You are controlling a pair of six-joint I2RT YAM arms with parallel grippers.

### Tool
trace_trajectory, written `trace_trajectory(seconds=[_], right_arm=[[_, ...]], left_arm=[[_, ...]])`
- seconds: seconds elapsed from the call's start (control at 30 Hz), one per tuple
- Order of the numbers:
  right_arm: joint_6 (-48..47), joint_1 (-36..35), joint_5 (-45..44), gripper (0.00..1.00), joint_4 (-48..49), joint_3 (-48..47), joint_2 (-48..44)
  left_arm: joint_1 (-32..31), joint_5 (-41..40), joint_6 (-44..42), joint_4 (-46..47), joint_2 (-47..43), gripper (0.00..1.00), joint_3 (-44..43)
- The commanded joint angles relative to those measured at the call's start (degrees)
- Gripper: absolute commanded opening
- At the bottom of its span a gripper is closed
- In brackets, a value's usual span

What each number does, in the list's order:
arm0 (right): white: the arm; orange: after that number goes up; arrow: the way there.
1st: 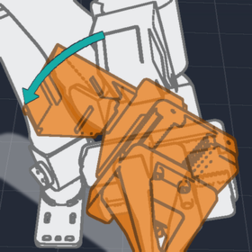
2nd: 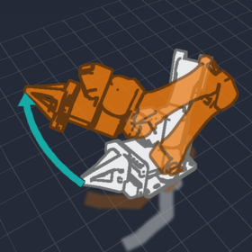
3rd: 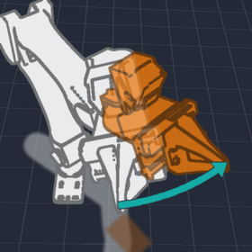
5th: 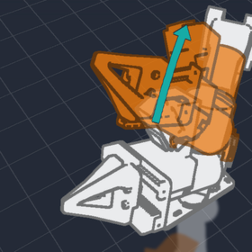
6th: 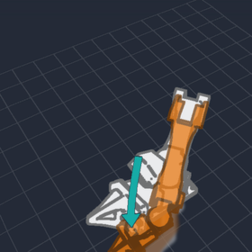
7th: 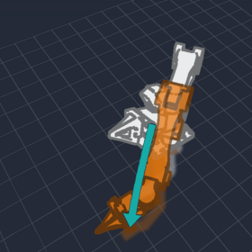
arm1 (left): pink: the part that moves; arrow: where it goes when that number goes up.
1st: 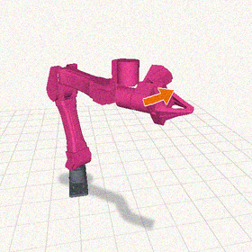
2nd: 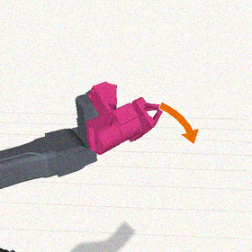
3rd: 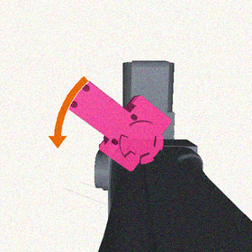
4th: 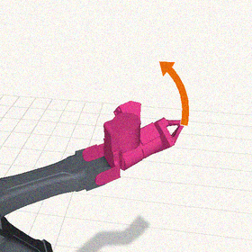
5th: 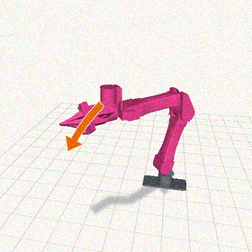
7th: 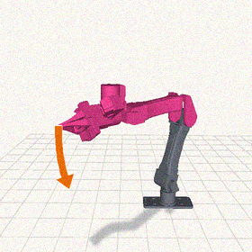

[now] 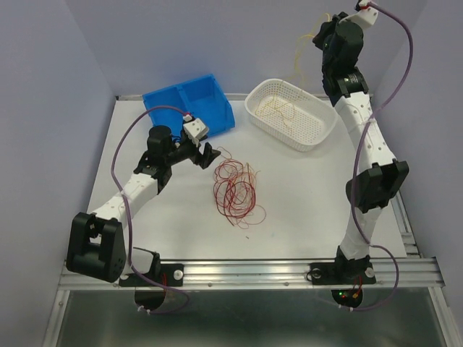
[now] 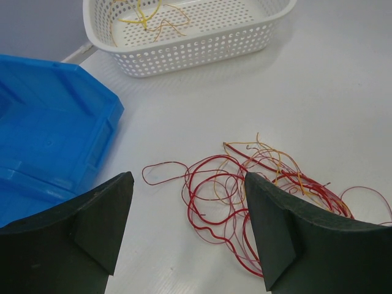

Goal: Untangle the cables

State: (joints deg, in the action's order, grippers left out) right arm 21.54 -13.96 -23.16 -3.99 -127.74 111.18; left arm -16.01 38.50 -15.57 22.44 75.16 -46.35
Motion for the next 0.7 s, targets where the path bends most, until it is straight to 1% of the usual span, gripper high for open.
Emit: trace_trajectory(seconds=[0.0,0.13,0.27,0.4,0.5,0.6,0.63,0.67], right_arm=[[5.4,2.3,2.2,0.01,3.5,3.0,0.0],[4.7,2.7,2.1,0.00,5.0,8.1,-1.0],[4.7,2.7,3.8,0.01,5.7,17.8,-3.6],[3.4,2.8,5.2,0.01,5.8,24.0,-5.0],[2.0,2.6,7.5,0.00,5.6,25.6,-4.6],[1.6,2.5,7.9,0.00,4.2,24.8,-2.6],[1.7,2.5,7.7,0.01,1.1,23.5,-0.6],[1.7,2.5,8.0,0.01,0.3,23.0,0.7]], left_arm=[[0.3,0.6,-0.7,1.9,-0.4,0.84,0.8],[0.3,0.9,-0.7,1.8,-0.2,0.85,0.6],[0.3,0.5,-0.9,1.8,0.0,0.85,0.6],[0.2,0.4,-0.8,1.9,-0.3,0.85,0.7],[0.3,0.3,-0.7,1.9,-0.7,0.85,0.8],[0.2,0.2,-0.9,1.9,-0.9,0.85,0.9],[0.2,0.2,-0.8,1.9,-1.0,0.84,0.8],[0.2,0.2,-0.9,1.9,-1.1,0.85,0.9]])
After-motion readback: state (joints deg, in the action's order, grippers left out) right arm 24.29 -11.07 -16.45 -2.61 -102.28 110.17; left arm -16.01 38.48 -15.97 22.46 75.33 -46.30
